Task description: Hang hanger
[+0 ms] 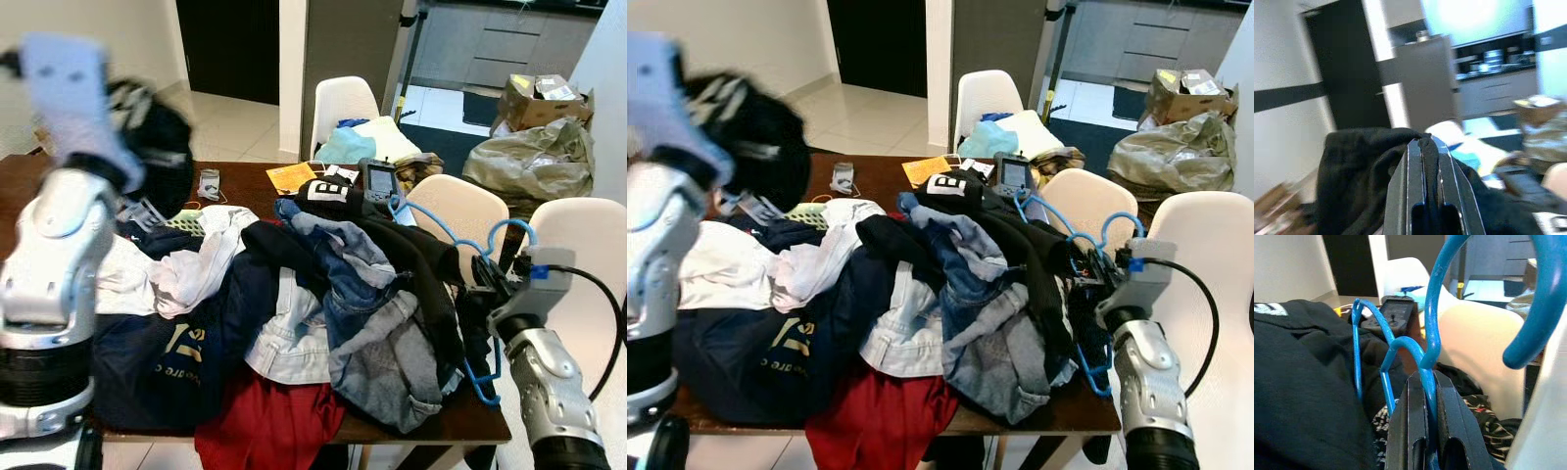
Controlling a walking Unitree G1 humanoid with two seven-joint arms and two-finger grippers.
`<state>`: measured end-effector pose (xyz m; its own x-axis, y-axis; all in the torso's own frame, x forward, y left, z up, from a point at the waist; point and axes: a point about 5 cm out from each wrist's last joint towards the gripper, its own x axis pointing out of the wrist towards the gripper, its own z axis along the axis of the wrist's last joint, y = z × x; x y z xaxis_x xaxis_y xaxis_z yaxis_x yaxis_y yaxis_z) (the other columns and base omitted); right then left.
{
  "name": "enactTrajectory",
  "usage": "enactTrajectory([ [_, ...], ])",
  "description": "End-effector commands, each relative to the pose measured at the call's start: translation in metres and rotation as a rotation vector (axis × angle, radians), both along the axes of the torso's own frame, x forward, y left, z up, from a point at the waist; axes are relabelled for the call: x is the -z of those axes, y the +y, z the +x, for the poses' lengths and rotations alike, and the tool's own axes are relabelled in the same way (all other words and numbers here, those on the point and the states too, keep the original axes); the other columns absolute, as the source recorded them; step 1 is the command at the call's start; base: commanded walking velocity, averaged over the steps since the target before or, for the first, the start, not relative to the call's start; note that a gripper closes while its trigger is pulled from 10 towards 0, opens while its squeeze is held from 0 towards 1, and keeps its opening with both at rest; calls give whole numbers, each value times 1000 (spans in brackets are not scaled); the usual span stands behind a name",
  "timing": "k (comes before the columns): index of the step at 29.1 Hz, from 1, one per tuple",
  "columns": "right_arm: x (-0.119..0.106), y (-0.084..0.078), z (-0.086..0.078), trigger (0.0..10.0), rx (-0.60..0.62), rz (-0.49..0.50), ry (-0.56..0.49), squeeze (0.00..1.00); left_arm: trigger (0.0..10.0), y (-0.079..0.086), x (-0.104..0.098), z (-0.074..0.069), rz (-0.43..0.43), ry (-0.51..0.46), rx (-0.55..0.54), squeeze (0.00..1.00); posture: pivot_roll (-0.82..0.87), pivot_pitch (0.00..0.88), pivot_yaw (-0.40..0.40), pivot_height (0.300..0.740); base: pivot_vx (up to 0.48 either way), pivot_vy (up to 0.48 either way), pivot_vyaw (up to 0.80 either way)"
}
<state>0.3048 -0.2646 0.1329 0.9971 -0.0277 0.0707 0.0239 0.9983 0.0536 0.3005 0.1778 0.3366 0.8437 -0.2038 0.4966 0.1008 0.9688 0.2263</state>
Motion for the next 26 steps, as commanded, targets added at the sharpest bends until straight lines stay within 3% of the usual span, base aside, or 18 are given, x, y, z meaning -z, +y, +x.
enactTrajectory([
  [1,13,0,-2,10000,6,0,64,0,0,-9,7,0,23,33,51,0,33,15,-29,740,0,0,0],
  [4,12,-4,-3,10000,11,-1,69,0,0,-33,19,-8,-7,122,293,0,31,17,-29,740,0,0,0],
  [5,12,-4,-3,10000,11,-1,69,0,0,-33,19,-8,-7,122,293,0,31,17,-29,740,0,0,0],
  [7,12,-4,-4,10000,12,-2,71,0,0,-39,22,-15,39,161,441,0,29,18,-26,740,0,0,0],
  [11,12,-4,-4,10000,12,-2,72,0,0,-39,23,-17,58,171,472,0,29,18,-26,740,0,0,0],
  [12,13,-4,-4,10000,11,-1,73,0,0,-32,15,-19,10,164,512,0,30,19,-27,740,0,0,0],
  [14,13,-4,-4,10000,11,-1,73,0,0,-32,15,-19,10,164,512,0,30,19,-27,740,0,0,0],
  [15,13,-4,-4,10000,10,-1,76,0,0,-23,3,-22,-53,136,568,0,32,18,-28,740,0,0,0],
  [18,14,-4,-4,10000,8,0,78,0,0,-13,-14,-29,-116,87,642,0,33,18,-29,740,0,0,0],
  [20,14,-3,-2,10000,5,0,79,0,0,19,-51,-48,-250,-72,743,0,41,17,-33,740,0,0,0],
  [26,13,-3,-2,10000,2,0,80,0,0,47,-71,-60,-372,-178,750,0,47,18,-37,740,0,0,0],
])
